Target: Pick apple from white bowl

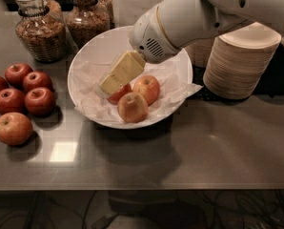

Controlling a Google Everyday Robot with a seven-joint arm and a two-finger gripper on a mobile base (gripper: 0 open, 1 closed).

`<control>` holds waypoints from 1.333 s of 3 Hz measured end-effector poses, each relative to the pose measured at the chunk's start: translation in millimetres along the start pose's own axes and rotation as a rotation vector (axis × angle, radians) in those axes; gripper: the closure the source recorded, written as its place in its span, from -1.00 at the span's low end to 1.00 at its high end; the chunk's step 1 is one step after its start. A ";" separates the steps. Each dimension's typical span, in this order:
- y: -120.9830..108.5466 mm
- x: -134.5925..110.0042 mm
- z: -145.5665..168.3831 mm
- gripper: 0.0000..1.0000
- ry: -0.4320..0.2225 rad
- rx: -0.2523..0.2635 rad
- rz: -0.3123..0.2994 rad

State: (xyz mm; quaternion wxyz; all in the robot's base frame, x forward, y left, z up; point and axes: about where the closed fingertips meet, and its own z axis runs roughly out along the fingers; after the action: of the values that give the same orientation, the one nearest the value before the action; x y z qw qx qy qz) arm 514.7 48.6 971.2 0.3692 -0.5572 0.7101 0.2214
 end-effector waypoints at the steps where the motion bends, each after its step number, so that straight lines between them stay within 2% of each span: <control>1: -1.6 -0.4 23.1 -1.00 -0.011 0.029 0.030; 2: -0.4 1.1 42.7 -1.00 -0.003 0.061 0.071; 3: -0.7 5.5 55.5 -1.00 0.015 0.098 0.073; 4: -6.1 10.3 60.6 -1.00 0.038 0.135 0.005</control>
Offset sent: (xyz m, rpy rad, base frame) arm 0.0206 0.0436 -0.0497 0.0207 0.0421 -0.1648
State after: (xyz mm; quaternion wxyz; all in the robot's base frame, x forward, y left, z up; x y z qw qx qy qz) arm 536.3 84.5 925.7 0.3917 -0.5334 0.7316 0.1633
